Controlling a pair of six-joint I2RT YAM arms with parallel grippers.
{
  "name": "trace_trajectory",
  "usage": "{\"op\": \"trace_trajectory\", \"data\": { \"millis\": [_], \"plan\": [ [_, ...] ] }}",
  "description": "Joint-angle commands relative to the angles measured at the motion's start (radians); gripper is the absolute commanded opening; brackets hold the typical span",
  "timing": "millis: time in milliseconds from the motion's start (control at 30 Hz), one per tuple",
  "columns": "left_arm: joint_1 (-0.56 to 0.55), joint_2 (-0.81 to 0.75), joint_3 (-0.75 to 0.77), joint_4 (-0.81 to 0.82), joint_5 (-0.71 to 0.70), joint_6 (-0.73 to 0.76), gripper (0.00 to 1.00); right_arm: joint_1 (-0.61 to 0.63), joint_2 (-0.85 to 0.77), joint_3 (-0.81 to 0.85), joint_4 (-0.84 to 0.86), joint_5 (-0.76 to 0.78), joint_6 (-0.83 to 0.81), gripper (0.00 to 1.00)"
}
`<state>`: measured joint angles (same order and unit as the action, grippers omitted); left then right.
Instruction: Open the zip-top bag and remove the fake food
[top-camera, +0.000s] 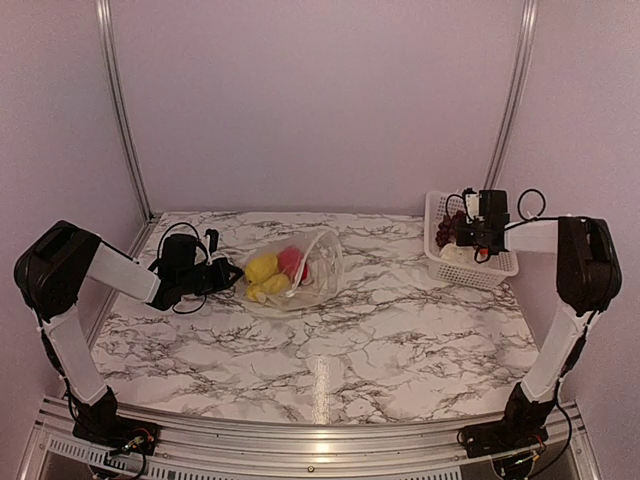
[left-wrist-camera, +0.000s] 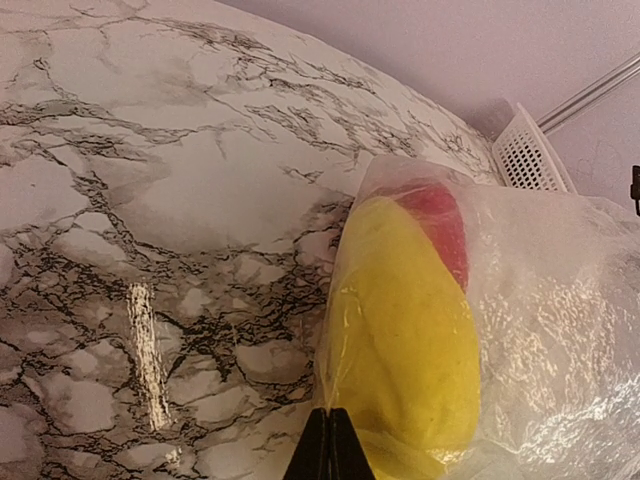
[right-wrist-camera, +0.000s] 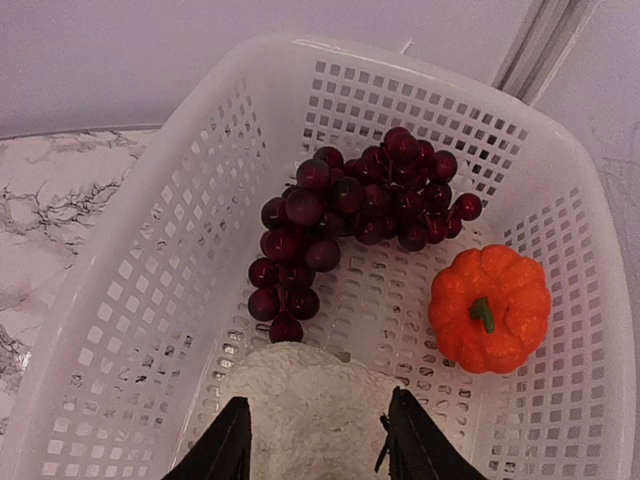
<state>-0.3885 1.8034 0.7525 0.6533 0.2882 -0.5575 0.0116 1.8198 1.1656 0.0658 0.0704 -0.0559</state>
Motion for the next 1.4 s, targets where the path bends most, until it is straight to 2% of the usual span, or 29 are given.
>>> {"op": "trace_trajectory", "data": {
  "millis": [0, 133, 367, 800, 1033, 1367],
  "plan": [
    [0.006, -0.003, 0.013, 0.015, 0.017, 0.002, 0.0, -0.001, -0.026, 0.069, -0.012, -0.01, -0.011, 0.46],
    [0.006, 0.001, 0.013, 0.018, 0.021, 0.001, 0.0, 0.03, -0.086, 0.048, 0.02, -0.141, -0.01, 0.48],
    [0.006, 0.005, 0.013, 0.03, 0.039, -0.007, 0.0, 0.213, -0.129, -0.038, 0.129, -0.337, -0.099, 0.48],
    [0.007, 0.014, 0.019, 0.046, 0.067, -0.012, 0.0, 0.536, -0.111, -0.144, 0.264, -0.575, -0.196, 0.35],
    [0.006, 0.01, 0.01, 0.061, 0.088, -0.01, 0.0, 0.629, -0.019, -0.136, 0.313, -0.575, -0.246, 0.3],
    [0.004, 0.006, 0.004, 0.078, 0.117, -0.013, 0.0, 0.688, 0.11, -0.04, 0.344, -0.537, -0.316, 0.24]
  ]
}}
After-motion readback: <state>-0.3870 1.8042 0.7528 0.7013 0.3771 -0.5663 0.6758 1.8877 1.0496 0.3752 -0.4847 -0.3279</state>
